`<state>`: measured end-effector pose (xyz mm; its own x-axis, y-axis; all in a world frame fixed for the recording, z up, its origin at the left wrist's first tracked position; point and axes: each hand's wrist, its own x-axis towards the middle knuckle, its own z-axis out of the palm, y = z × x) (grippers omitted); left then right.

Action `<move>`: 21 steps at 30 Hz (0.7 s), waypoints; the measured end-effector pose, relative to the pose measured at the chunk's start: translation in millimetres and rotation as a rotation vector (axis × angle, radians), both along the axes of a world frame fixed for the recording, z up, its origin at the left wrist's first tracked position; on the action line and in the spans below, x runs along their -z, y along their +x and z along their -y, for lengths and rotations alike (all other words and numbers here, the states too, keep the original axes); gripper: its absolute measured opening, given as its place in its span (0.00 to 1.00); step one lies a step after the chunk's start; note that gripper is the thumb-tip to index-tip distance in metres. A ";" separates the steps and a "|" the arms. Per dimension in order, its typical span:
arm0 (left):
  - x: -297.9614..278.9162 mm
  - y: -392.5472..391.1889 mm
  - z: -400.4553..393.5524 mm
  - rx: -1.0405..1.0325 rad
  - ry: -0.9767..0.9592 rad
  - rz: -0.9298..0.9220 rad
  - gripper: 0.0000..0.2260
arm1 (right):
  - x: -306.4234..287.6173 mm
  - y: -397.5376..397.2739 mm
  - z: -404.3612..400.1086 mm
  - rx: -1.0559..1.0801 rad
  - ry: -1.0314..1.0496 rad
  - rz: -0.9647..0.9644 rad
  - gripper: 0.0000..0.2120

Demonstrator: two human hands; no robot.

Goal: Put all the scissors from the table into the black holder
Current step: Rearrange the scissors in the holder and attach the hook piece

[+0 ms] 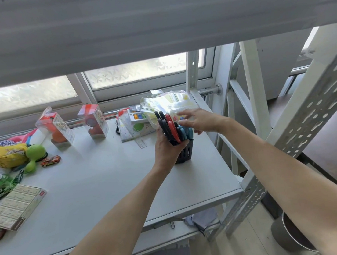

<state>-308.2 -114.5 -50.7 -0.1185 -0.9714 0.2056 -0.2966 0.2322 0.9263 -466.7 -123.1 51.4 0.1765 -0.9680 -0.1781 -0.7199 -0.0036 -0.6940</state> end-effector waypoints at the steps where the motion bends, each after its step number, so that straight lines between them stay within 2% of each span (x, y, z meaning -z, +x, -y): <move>1: 0.0 -0.1 -0.2 0.003 -0.006 0.001 0.36 | 3.9 -0.2 0.4 -0.023 -0.020 0.016 0.21; 4: 0.4 -0.1 0.2 0.010 -0.009 0.001 0.37 | 7.7 -1.7 1.7 -0.055 -0.056 0.021 0.17; 7: 1.1 -0.2 2.2 0.017 -0.004 0.001 0.37 | -1.5 -3.8 1.7 -0.122 0.008 -0.059 0.18; 9: 0.8 1.2 2.6 0.026 -0.011 -0.008 0.35 | -7.7 -7.7 1.5 -0.201 0.112 -0.105 0.25; 11: -1.3 4.1 4.7 0.050 0.001 -0.012 0.36 | -7.9 -11.4 -1.5 -0.255 0.203 -0.114 0.36; 13: -4.2 7.3 8.7 0.093 0.028 0.004 0.37 | -1.0 -13.3 -5.7 -0.256 0.172 -0.115 0.42; 17: -7.5 13.6 14.5 0.202 0.058 0.017 0.36 | 10.0 -14.0 -12.3 -0.193 -0.026 -0.079 0.36; 21: -9.9 17.2 12.8 0.228 0.040 0.035 0.34 | 8.8 -15.2 -14.8 -0.172 -0.043 -0.029 0.32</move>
